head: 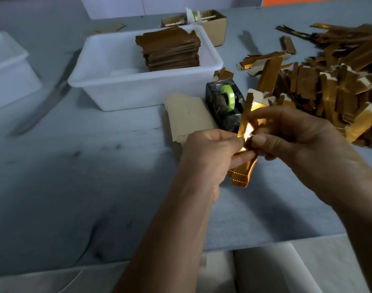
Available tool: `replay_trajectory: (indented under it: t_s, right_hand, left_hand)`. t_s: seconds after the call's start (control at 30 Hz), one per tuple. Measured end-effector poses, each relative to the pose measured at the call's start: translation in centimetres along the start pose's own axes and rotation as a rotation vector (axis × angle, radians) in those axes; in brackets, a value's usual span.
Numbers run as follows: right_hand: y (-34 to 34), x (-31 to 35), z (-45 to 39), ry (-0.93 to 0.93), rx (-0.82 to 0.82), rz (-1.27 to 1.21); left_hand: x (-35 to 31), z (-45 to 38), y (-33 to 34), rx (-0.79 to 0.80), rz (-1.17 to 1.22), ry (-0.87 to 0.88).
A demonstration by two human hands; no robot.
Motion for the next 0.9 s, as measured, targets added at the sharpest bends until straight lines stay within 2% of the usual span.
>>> replay_trajectory:
  t_s: [0.3,0.5,0.73,0.9]
  right_hand:
    - [-0.3,0.2,-0.2,0.148,-0.092,0.079]
    - [-0.2,0.4,0.1,0.176,-0.097,0.153]
    - [0.5,0.5,0.0,0.189,-0.120,0.306]
    - [0.8,1.7,0.5,0.185,-0.269,0.568]
  left_hand:
    - [-0.2,0.3,0.1,0.064,-0.050,0.035]
    - [-0.1,0.4,0.2,0.126,-0.026,0.036]
    - [0.3,0.5,0.2,0.033,-0.043,0.116]
    - [0.6,0.6,0.5,-0.064,-0.109,0.193]
Point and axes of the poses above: each hand's wrist, its own z-axis away from the middle knuckle, its own y-axis out of the palm, x = y × z, the point moved 4 cm from there along -z, towards the middle knuckle, and after that the axes turned 14 degrees about x, right-handed, at the moved point
